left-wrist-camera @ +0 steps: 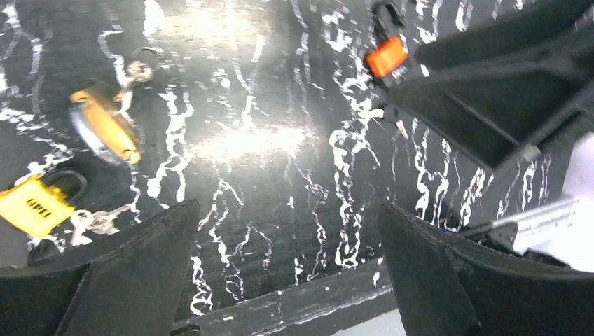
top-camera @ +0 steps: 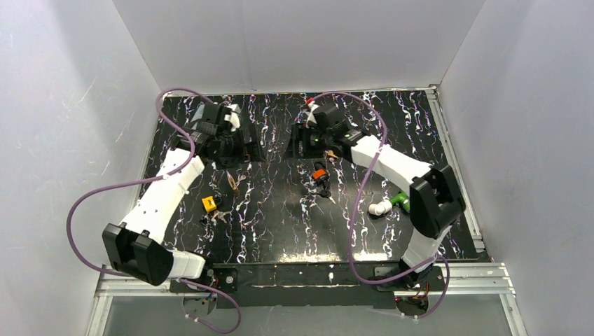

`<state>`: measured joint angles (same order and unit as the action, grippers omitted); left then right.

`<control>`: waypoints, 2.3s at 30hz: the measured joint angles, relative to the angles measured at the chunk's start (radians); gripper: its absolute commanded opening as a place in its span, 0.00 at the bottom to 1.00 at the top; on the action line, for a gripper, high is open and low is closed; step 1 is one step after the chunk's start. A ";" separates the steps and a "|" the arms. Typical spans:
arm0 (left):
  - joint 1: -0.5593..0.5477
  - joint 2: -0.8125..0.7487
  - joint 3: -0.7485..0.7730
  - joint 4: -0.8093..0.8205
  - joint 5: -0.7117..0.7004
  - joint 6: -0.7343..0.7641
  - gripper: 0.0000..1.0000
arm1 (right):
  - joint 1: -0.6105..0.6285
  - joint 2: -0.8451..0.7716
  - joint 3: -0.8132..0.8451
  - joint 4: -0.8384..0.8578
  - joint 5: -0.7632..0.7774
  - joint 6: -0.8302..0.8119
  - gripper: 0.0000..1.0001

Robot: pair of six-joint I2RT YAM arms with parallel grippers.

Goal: Lock with the key
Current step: Pick up the lock from the center of the board.

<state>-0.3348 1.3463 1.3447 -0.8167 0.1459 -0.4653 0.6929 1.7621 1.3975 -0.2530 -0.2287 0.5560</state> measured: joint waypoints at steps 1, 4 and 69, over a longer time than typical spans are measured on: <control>-0.029 0.004 0.011 -0.001 0.000 0.002 0.98 | -0.015 -0.021 -0.022 -0.012 0.016 -0.027 0.72; -0.103 0.026 0.043 -0.002 -0.001 0.010 0.98 | -0.060 -0.049 -0.088 -0.042 0.050 -0.094 0.74; -0.185 0.139 0.319 -0.111 0.018 0.202 0.98 | -0.085 -0.277 -0.081 -0.287 -0.235 -0.279 0.01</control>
<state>-0.5201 1.4848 1.6641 -0.9275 0.1644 -0.2632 0.6080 1.4850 1.3160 -0.5400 -0.4634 0.2775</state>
